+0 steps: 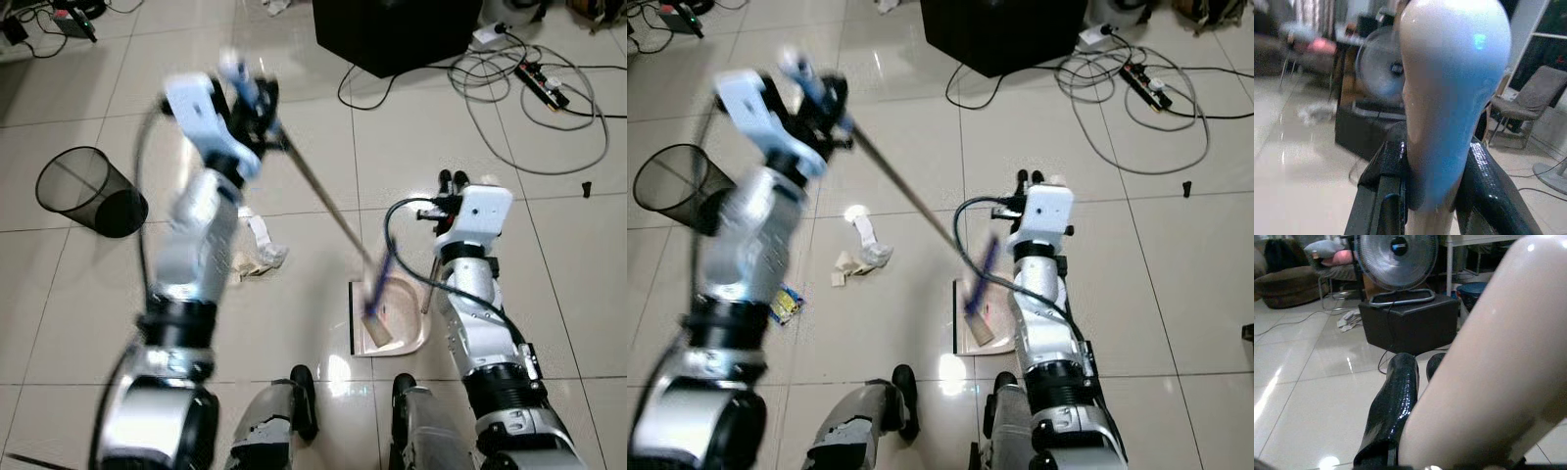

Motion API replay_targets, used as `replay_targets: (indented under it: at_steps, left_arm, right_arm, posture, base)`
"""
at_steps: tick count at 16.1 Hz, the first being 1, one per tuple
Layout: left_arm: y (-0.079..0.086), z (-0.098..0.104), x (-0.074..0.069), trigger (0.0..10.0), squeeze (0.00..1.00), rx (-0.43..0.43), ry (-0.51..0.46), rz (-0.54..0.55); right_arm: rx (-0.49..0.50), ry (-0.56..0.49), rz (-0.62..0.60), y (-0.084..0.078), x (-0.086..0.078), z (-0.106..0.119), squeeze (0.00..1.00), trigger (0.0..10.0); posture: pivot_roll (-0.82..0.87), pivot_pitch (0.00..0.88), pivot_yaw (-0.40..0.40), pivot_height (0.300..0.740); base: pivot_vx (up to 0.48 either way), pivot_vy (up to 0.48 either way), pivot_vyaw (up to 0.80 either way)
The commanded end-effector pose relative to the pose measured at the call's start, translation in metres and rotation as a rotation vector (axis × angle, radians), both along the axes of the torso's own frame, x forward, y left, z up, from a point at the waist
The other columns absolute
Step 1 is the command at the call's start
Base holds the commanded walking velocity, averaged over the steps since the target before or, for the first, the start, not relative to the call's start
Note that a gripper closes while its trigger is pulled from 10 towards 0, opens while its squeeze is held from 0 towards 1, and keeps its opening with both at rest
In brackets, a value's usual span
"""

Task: Sweep floor

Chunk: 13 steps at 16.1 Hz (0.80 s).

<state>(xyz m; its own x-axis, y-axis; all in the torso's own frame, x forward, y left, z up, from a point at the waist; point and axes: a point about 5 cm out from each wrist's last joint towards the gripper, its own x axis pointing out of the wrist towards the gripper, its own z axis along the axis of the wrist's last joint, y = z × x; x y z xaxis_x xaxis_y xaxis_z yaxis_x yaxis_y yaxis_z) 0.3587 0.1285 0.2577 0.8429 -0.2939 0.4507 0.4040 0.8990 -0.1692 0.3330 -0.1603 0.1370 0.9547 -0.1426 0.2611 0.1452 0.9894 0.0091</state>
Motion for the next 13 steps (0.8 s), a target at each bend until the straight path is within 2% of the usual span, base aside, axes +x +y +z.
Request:
replay_targets:
  at_steps: [1,2,3,5,6,7,8,10,12,13]
  left_arm:
    - [0.010,0.020,-0.005,10.0,0.00,0.000,-0.086,0.008]
    - [0.021,0.026,-0.003,10.0,0.00,0.018,-0.103,0.041]
    - [0.045,0.025,0.000,10.0,0.00,0.067,-0.104,0.128]
    - [0.067,0.018,-0.001,10.0,0.00,0.107,-0.087,0.201]
    - [0.076,0.013,-0.001,10.0,0.00,0.138,-0.082,0.236]
    - [0.087,0.005,-0.005,10.0,0.00,0.165,-0.064,0.280]
    - [0.092,0.001,-0.007,10.0,0.00,0.168,-0.052,0.296]
    - [0.105,-0.016,-0.014,10.0,0.00,0.109,0.017,0.337]
    - [0.117,-0.030,-0.024,10.0,0.00,0.088,0.054,0.366]
    - [0.125,-0.041,-0.034,10.0,0.00,0.120,0.095,0.402]
  right_arm:
    - [0.031,0.029,-0.034,-0.006,-0.002,-0.007,0.00,10.0]
    - [0.052,0.027,-0.052,-0.010,-0.002,-0.007,0.00,10.0]
    - [0.068,0.020,-0.068,-0.014,-0.003,-0.008,0.00,10.0]
    - [0.086,-0.005,-0.073,-0.017,-0.006,-0.005,0.00,10.0]
    - [0.128,-0.016,-0.089,-0.019,-0.006,-0.002,0.00,10.0]
    - [0.186,-0.055,-0.113,-0.025,-0.008,0.008,0.00,10.0]
    - [0.207,-0.076,-0.121,-0.027,-0.009,0.013,0.00,10.0]
    - [0.268,-0.128,-0.140,-0.034,-0.011,0.033,0.00,10.0]
    - [0.311,-0.175,-0.136,-0.037,-0.014,0.054,0.00,10.0]
    - [0.357,-0.222,-0.131,-0.040,-0.017,0.077,0.00,10.0]
  posture:
    - [0.07,0.193,0.134,0.740]
    - [0.07,0.178,0.136,0.740]
    - [0.06,0.157,0.144,0.740]
    - [0.05,0.133,0.145,0.740]
    - [0.05,0.119,0.139,0.740]
    - [0.04,0.109,0.134,0.740]
    - [0.04,0.105,0.133,0.740]
    - [0.03,0.084,0.130,0.740]
    - [0.02,0.074,0.127,0.740]
    - [0.02,0.071,0.117,0.740]
  base:
    - [0.000,0.000,0.00]
    - [0.000,0.000,0.00]
    - [0.000,0.000,0.00]
    - [0.000,0.000,0.00]
    - [0.000,0.000,0.00]
    - [0.000,0.000,0.00]
    - [0.000,0.000,0.00]
    - [0.000,0.000,0.00]
    - [0.000,0.000,0.00]
    - [0.000,0.000,0.00]
